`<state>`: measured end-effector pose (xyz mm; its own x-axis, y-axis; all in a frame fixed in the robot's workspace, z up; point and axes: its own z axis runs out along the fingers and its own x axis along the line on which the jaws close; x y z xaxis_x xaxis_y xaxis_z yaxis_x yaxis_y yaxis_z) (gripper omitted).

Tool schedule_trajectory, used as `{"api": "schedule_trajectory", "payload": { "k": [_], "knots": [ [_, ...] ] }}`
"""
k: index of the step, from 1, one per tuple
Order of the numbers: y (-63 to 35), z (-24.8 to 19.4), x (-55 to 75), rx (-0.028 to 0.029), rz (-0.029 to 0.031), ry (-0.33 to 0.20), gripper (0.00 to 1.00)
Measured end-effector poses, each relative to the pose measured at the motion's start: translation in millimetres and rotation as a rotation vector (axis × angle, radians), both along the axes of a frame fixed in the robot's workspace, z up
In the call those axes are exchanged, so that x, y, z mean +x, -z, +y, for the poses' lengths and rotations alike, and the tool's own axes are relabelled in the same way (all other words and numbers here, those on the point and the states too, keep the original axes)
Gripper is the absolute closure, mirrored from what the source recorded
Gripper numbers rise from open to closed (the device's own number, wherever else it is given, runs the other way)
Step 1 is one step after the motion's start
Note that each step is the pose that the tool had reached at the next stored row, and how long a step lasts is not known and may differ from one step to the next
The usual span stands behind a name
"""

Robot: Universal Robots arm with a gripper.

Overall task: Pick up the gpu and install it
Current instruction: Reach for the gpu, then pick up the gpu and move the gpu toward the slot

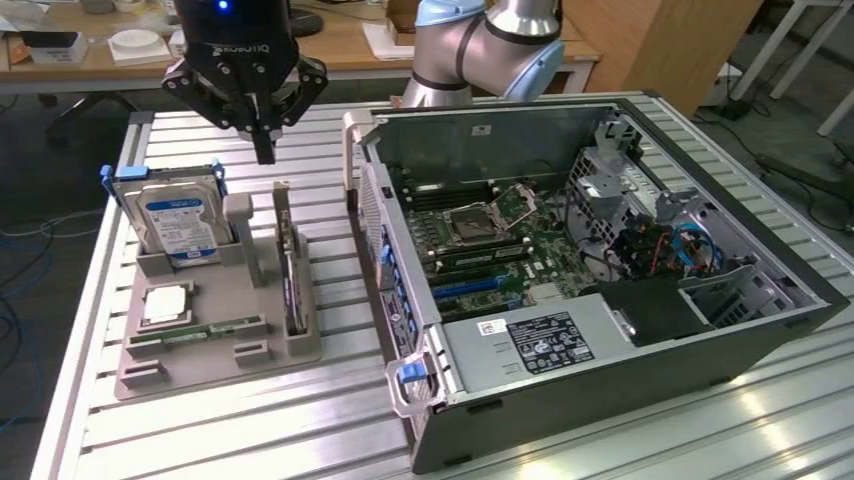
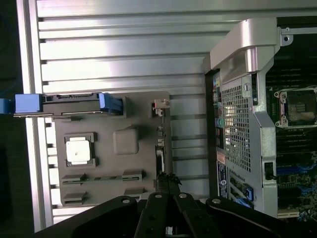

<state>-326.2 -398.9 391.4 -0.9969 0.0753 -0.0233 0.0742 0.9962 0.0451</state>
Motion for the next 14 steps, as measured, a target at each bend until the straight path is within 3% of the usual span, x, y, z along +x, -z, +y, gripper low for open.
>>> {"api": "schedule_trajectory", "payload": {
  "k": [14],
  "knots": [
    [0.0, 0.0, -0.1, 0.0000, 0.0000, 0.000, 0.89]
  ]
}}
